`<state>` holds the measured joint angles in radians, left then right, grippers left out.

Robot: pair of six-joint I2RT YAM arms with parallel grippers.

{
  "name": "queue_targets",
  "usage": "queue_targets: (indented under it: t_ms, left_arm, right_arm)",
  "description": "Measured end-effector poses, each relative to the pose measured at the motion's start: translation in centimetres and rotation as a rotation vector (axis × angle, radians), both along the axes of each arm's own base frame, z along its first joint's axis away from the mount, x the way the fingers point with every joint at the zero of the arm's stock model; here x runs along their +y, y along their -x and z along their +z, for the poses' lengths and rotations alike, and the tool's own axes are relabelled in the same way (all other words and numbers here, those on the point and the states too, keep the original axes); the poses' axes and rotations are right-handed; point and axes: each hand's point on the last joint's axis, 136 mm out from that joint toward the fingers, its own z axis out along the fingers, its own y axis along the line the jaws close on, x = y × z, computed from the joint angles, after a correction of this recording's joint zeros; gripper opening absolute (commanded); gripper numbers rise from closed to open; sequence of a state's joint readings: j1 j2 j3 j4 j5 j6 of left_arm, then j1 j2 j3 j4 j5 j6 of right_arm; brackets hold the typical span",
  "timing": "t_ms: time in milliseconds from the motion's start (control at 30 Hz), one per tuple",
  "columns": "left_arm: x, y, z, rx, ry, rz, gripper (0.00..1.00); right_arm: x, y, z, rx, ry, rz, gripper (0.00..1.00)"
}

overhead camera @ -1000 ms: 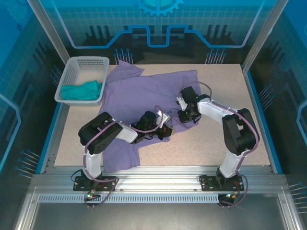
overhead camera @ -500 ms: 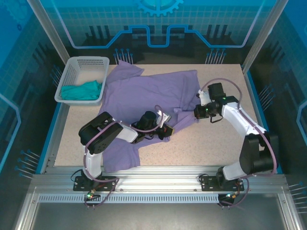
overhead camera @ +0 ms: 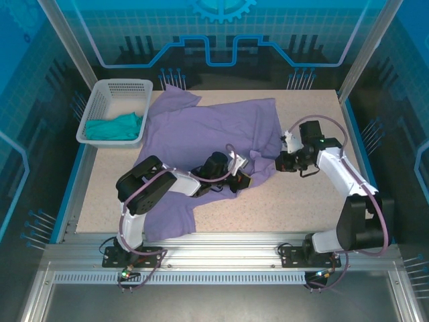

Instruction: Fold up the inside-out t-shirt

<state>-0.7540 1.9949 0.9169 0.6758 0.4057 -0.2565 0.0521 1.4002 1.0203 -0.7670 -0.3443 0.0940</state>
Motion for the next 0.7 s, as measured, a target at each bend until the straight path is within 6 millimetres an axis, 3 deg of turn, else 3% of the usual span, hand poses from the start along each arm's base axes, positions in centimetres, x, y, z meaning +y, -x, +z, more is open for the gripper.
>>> queue_targets:
  t_ms: [233,433,533,700]
  left_arm:
    - [0.2,0.3,-0.2,0.008,-0.008,-0.005,0.45]
    - [2.2,1.4,1.6,0.031,0.003,0.03,0.52]
    - [4.5,0.4,3.2,0.067,0.011,0.12,0.53]
    - [11.8,-1.7,3.7,0.185,-0.018,0.378,0.53]
  right_arm:
    - [-2.9,0.1,-0.4,0.027,0.043,-0.137,0.0]
    - [-5.1,-1.3,-0.4,-0.009,0.061,-0.27,0.0]
    - [-7.4,-2.7,-0.4,-0.037,0.039,-0.368,0.0]
    - [-11.3,-4.3,-0.8,-0.071,0.024,-0.501,0.0]
